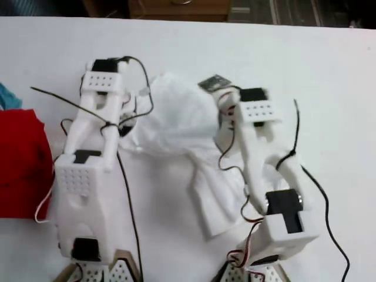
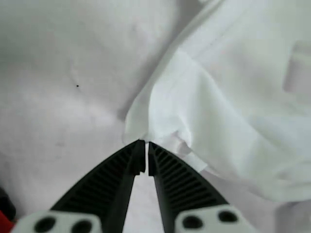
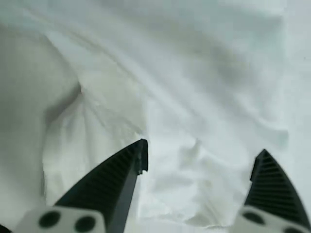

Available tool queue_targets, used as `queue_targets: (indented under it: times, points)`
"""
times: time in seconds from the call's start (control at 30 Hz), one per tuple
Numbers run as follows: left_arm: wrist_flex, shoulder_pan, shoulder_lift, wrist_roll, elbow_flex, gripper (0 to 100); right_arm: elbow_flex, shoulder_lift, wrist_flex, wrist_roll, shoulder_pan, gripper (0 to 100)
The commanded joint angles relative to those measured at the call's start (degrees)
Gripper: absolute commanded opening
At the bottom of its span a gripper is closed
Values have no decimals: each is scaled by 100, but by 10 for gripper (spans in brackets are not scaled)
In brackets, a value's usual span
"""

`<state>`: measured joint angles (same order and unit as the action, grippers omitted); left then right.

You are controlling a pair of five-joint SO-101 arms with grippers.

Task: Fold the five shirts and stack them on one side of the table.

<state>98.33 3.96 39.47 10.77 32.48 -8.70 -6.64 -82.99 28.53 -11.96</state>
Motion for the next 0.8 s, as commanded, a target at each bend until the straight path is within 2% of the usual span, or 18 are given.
queue_targets:
  times: [0.0, 0.17, 0.23, 0.3, 0.53, 0.77]
  points:
    - [35, -70, -246, 53, 75, 37, 70, 4, 224, -70, -189, 300]
    - [35, -70, -246, 53, 48, 37, 9, -338, 268, -510, -189, 91]
    - [35, -70, -246, 53, 48, 37, 9, -444, 268, -510, -189, 36]
    - [35, -70, -246, 53, 48, 37, 18, -541, 268, -510, -198, 45]
    - [35, -70, -229, 53, 48, 37, 53, -664, 48, -466, -242, 191]
    - [35, -62, -264, 53, 84, 37, 53, -523, -101, -492, -655, 193]
